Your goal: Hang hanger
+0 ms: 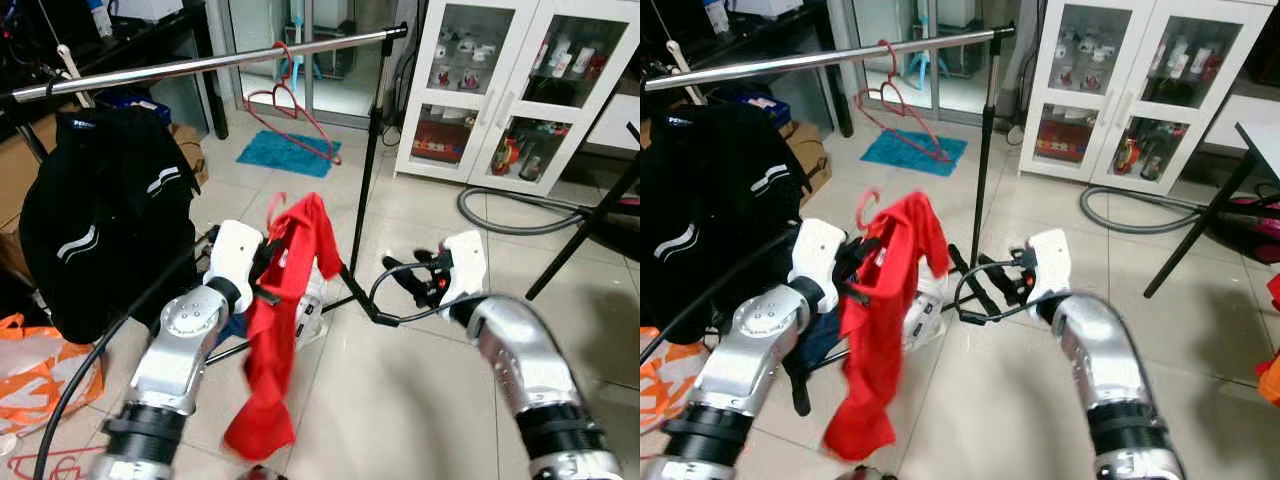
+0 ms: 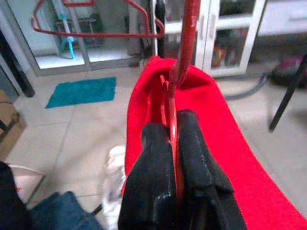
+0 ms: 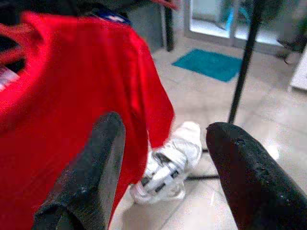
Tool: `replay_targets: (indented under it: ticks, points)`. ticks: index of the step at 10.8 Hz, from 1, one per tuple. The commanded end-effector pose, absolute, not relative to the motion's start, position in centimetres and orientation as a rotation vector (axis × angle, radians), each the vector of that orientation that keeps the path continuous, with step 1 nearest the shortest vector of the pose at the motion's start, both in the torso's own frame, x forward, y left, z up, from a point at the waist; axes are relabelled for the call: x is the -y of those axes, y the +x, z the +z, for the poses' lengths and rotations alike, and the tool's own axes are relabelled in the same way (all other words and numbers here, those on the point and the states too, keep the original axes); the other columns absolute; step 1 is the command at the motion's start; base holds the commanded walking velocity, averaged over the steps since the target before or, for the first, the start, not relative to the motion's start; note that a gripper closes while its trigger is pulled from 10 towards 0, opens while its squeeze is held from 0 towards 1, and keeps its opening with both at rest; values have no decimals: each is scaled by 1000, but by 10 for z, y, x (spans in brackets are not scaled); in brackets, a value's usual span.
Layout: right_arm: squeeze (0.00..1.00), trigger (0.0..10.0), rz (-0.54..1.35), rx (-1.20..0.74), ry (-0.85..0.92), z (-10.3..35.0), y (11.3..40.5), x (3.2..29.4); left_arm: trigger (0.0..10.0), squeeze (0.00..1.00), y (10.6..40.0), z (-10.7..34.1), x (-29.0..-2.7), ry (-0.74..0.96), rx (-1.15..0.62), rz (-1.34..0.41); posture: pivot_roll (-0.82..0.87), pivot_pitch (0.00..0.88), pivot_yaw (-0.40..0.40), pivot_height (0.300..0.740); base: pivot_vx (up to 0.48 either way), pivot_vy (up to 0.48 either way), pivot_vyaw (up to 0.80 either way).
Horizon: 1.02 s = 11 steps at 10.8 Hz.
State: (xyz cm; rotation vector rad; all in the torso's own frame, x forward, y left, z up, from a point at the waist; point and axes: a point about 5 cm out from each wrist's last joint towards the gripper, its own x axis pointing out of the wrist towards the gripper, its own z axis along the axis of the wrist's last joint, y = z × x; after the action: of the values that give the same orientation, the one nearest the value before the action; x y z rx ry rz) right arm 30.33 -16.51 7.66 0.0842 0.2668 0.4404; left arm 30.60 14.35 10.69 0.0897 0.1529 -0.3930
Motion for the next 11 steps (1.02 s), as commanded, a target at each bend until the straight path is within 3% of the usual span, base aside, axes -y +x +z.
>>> replay_targets:
  ticks: [1,5,11]
  points:
    - [0,10000,393,-280,99,70,300,168,10000,0,305,114,-146,34,-103,-374,-21,0,5,740,0,0,0]
    - [0,10000,339,-308,139,58,292,171,10000,0,286,108,-126,-45,-86,-421,-27,0,11,740,-353,320,0]
    - [0,10000,461,-336,170,57,283,160,10000,0,302,115,-147,52,-63,-362,-30,0,15,740,0,0,0]
